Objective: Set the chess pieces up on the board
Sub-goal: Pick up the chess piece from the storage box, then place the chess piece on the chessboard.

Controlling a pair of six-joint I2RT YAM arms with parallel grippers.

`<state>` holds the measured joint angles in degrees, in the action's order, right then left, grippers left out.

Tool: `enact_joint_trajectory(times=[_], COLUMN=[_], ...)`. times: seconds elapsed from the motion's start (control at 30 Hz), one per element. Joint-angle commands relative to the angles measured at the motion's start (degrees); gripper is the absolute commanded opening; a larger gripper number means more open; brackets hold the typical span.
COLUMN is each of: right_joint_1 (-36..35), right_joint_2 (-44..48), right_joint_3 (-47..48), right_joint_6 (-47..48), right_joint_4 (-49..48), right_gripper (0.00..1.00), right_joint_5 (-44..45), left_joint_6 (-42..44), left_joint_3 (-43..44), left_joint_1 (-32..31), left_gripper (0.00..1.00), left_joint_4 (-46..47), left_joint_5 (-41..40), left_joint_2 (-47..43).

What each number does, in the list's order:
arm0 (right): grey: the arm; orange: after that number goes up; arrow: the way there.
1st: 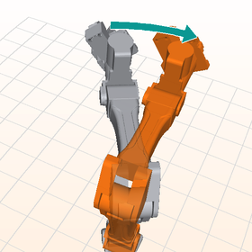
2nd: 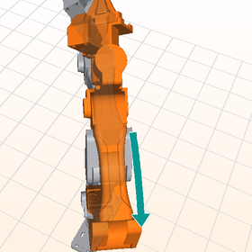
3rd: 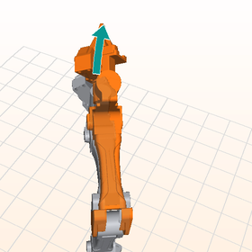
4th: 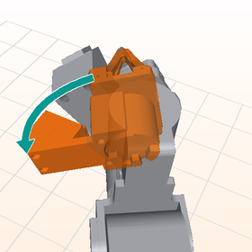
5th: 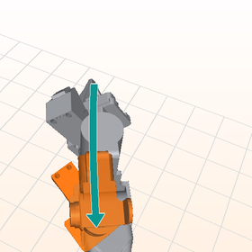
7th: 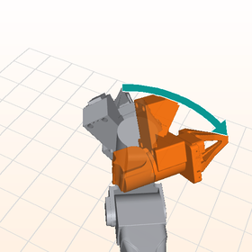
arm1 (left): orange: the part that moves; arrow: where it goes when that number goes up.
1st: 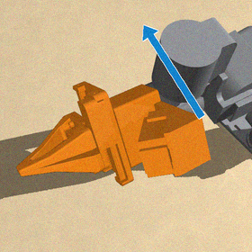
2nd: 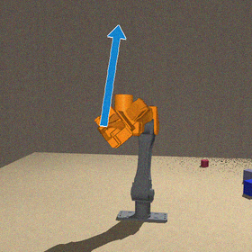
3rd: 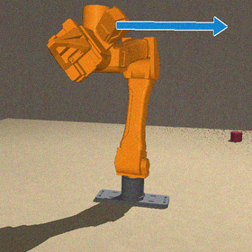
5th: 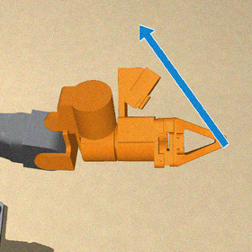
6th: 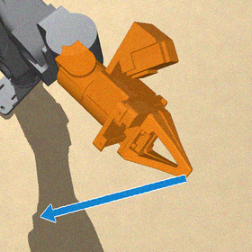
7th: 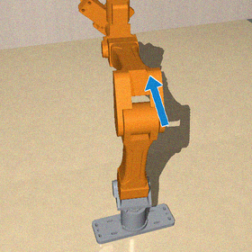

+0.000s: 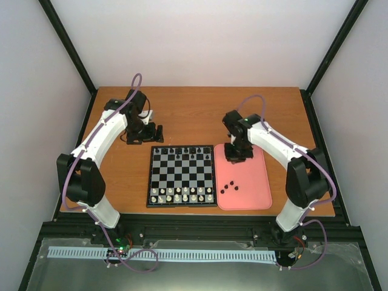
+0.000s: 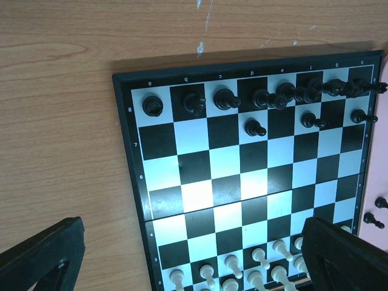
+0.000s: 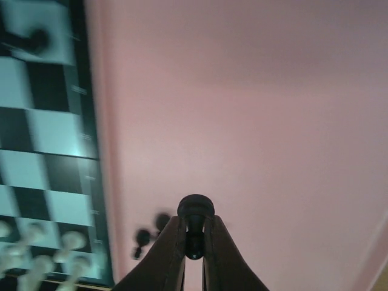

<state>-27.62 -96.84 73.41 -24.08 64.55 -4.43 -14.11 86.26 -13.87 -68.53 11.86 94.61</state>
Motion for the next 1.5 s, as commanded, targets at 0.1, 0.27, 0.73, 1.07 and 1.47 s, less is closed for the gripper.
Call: enact_joint_trajectory(times=[0.1, 0.27, 0.73, 1.07, 1.47], right_joint_1=[-8.02, -9.37, -11.1, -11.32, -11.32], right_joint_2=[-9.75, -17.82, -27.52, -30.33, -33.27], right_joint_3=[18.31, 27.22, 35.66, 36.31, 38.46], right_joint_6=[0.11, 1.34, 3.45, 3.74, 3.81], right_joint_4=[4.6, 4.62, 4.7, 3.66, 3.96], right_gripper=[0.07, 0.07, 0.07, 0.07, 0.08], right_joint_5=[-0.06, -1.72, -5.51, -6.59, -6.88], left_joint_6=[0.49, 0.4, 0.6, 0.62, 0.66], left_joint_3=[0.4, 0.22, -0.5, 0.3, 0.15], left_joint_1=[0.33, 0.33, 0.33, 0.33, 0.37], left_gripper=[1.0, 1.0, 1.0, 1.0, 1.0], left_joint_4=[0.25, 0.04, -0.11, -0.1, -0.07], left_joint_5=[0.1, -0.73, -2.65, -2.22, -2.31], left_joint_2=[-1.96, -2.58, -2.75, -1.02, -0.76])
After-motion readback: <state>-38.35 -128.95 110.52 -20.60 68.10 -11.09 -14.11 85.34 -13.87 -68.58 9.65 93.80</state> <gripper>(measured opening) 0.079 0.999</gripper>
